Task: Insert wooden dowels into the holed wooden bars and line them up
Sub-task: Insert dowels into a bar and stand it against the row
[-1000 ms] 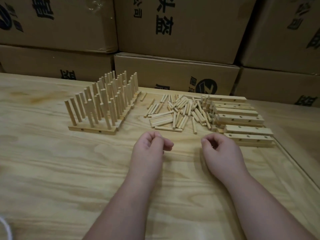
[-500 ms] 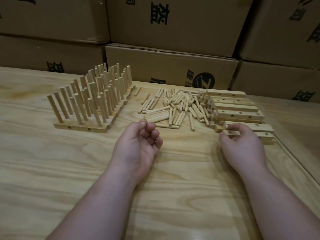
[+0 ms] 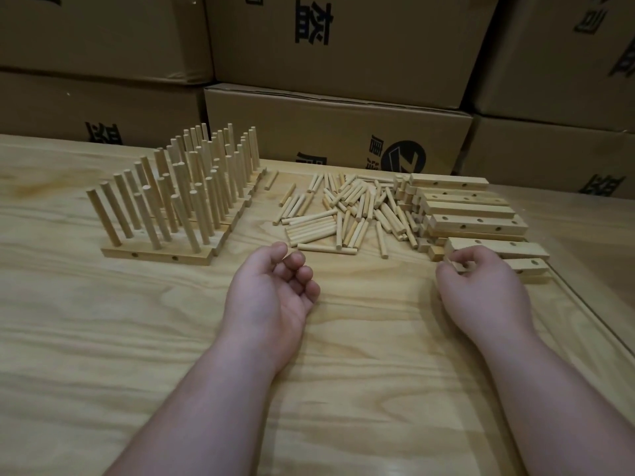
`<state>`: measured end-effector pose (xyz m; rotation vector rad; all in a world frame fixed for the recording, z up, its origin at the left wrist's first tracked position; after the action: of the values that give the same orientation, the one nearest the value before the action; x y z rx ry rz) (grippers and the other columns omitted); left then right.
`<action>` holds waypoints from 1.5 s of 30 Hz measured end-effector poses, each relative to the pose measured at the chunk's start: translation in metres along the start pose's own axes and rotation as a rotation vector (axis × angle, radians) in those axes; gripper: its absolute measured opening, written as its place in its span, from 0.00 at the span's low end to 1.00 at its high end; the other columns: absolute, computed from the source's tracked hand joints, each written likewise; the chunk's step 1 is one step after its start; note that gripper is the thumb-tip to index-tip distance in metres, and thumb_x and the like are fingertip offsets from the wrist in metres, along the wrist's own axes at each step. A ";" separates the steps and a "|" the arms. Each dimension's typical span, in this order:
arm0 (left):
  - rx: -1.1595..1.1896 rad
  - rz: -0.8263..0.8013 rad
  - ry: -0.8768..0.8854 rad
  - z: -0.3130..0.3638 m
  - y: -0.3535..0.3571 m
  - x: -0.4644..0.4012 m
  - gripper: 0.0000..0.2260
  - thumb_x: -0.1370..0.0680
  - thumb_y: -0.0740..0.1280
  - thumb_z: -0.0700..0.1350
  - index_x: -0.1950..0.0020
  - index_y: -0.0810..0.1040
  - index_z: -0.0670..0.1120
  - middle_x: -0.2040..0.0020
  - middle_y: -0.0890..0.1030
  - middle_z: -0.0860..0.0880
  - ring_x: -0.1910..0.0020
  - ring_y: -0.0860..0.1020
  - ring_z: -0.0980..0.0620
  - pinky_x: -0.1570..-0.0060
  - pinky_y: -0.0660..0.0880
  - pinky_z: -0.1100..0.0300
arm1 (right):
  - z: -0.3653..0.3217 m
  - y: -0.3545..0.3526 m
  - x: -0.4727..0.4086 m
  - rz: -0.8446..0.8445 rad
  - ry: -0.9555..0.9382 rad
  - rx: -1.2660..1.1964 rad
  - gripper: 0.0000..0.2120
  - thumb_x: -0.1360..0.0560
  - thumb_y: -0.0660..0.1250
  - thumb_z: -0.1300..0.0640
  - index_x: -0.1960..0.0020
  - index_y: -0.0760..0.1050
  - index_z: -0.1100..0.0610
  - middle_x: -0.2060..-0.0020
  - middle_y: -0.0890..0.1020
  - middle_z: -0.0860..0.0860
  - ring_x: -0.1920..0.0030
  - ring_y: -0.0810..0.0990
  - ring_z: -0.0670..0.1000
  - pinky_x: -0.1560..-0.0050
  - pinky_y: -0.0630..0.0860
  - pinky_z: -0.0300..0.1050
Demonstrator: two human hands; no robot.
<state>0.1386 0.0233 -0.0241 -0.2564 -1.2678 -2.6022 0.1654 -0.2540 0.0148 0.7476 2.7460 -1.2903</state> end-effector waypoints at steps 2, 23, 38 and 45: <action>-0.003 0.005 -0.002 0.000 0.000 0.000 0.04 0.21 0.62 0.42 0.56 0.72 0.47 0.67 0.74 0.50 0.68 0.72 0.52 0.63 0.69 0.59 | 0.001 -0.004 0.002 0.053 0.005 -0.061 0.04 0.24 0.64 0.48 0.52 0.73 0.47 0.67 0.83 0.47 0.65 0.80 0.50 0.66 0.71 0.43; -0.064 -0.162 -0.087 -0.004 0.018 0.006 0.27 0.16 0.52 0.62 0.30 0.71 0.43 0.43 0.85 0.42 0.45 0.85 0.44 0.49 0.83 0.49 | -0.120 0.028 0.112 -0.351 -0.974 -0.431 0.03 0.23 0.69 0.57 0.51 0.79 0.50 0.66 0.78 0.33 0.70 0.75 0.39 0.66 0.68 0.29; -0.017 -0.032 -0.067 0.000 0.001 -0.004 0.12 0.18 0.64 0.43 0.35 0.78 0.51 0.54 0.83 0.47 0.66 0.76 0.51 0.68 0.70 0.57 | -0.117 0.036 0.105 -0.390 -0.930 -0.399 0.18 0.22 0.62 0.41 0.34 0.73 0.44 0.54 0.80 0.42 0.62 0.79 0.49 0.62 0.76 0.47; 0.061 0.035 -0.048 0.007 -0.005 -0.003 0.12 0.19 0.62 0.40 0.42 0.80 0.53 0.55 0.83 0.47 0.67 0.76 0.51 0.75 0.66 0.61 | -0.097 0.068 0.042 -0.092 -0.589 -0.014 0.18 0.22 0.62 0.53 0.33 0.75 0.50 0.44 0.76 0.40 0.58 0.75 0.41 0.55 0.73 0.42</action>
<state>0.1408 0.0320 -0.0241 -0.3284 -1.3434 -2.5379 0.1749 -0.1293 0.0210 0.1884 2.3227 -1.2505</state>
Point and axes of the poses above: each hand's wrist, its own x-axis away from the middle knuckle, its own y-axis out of the palm, z = x × y, the point moved 9 cm from there along -x, towards the middle knuckle
